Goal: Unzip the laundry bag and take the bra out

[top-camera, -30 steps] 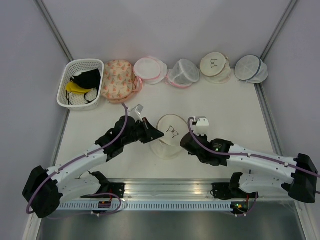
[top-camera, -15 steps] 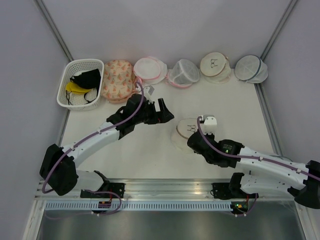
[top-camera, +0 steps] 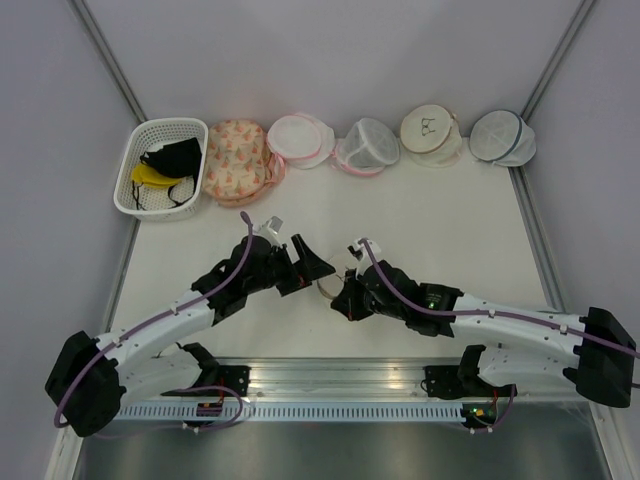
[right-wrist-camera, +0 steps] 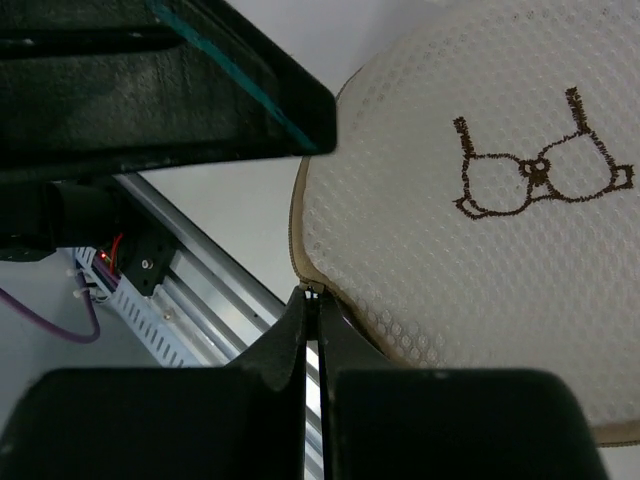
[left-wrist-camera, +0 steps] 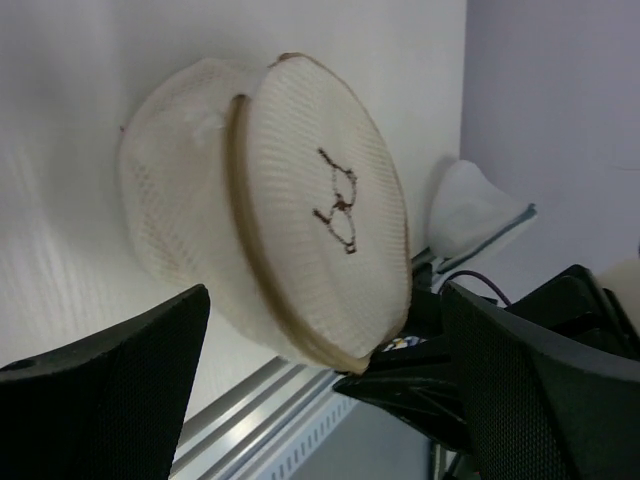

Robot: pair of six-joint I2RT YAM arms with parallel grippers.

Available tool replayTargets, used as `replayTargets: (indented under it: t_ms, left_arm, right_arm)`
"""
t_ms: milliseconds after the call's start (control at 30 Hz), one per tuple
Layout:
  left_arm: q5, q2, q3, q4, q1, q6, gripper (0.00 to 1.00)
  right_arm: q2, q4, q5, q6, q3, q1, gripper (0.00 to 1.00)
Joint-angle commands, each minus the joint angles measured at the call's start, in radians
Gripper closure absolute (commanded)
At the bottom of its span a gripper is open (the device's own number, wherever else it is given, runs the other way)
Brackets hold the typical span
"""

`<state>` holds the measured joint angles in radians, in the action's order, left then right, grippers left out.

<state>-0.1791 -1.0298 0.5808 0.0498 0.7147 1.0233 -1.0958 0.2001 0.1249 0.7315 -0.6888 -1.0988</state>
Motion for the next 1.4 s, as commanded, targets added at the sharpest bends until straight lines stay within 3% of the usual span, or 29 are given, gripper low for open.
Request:
replayTargets:
  t_ms: [0, 67, 167, 200, 233, 300, 333, 400, 633, 767, 967, 1133, 1367]
  left_arm:
    - [-0.103, -0.021, -0.016, -0.214, 0.025, 0.158, 0.0]
    - [-0.108, -0.055, -0.01, -0.237, 0.043, 0.173, 0.01]
    - [-0.149, -0.099, -0.009, -0.307, 0.055, 0.193, 0.17]
    - [-0.158, -0.108, -0.007, -0.314, 0.057, 0.193, 0.25]
    - [-0.167, -0.114, 0.004, -0.308, 0.06, 0.192, 0.46]
    - [-0.168, -0.118, 0.005, -0.291, 0.061, 0.181, 0.66]
    - [-0.152, -0.113, 0.005, -0.278, 0.061, 0.172, 0.83]
    - [-0.126, -0.095, 0.004, -0.239, 0.06, 0.163, 0.98]
    - [-0.023, -0.05, 0.046, -0.121, 0.051, 0.077, 0.98]
    - [0.003, -0.042, 0.085, -0.059, 0.011, 0.015, 0.98]
    - [-0.003, -0.036, 0.12, -0.007, -0.043, -0.054, 0.98]
    - [-0.071, -0.084, 0.171, 0.008, -0.063, -0.123, 0.98]
    - [-0.134, -0.243, 0.316, -0.075, -0.086, -0.258, 0.98]
  right_arm:
    - [-0.039, -0.16, -0.12, -0.029, -0.023, -0.003, 1.0]
    - [-0.047, -0.16, -0.12, -0.037, -0.028, -0.003, 1.0]
    - [-0.038, -0.146, -0.114, -0.04, -0.026, -0.004, 1.0]
    - [-0.032, -0.142, -0.105, -0.04, -0.023, -0.003, 0.99]
    - [-0.023, -0.137, -0.091, -0.041, -0.021, -0.004, 1.0]
    - [-0.007, -0.12, -0.079, -0.04, -0.012, -0.003, 1.0]
    - [0.005, -0.116, -0.064, -0.04, -0.009, -0.004, 1.0]
    - [0.017, -0.094, -0.051, -0.04, -0.003, -0.003, 1.0]
    - [0.024, 0.105, 0.033, -0.064, -0.049, -0.004, 0.99]
    - [-0.035, 0.422, 0.236, -0.037, -0.129, -0.004, 1.0]
    - [-0.085, 0.685, 0.471, 0.109, -0.19, -0.001, 1.0]
    - [-0.151, 0.753, 0.597, 0.174, -0.225, 0.007, 1.0]
    - [-0.13, 0.572, 0.472, 0.069, -0.213, 0.005, 1.0]
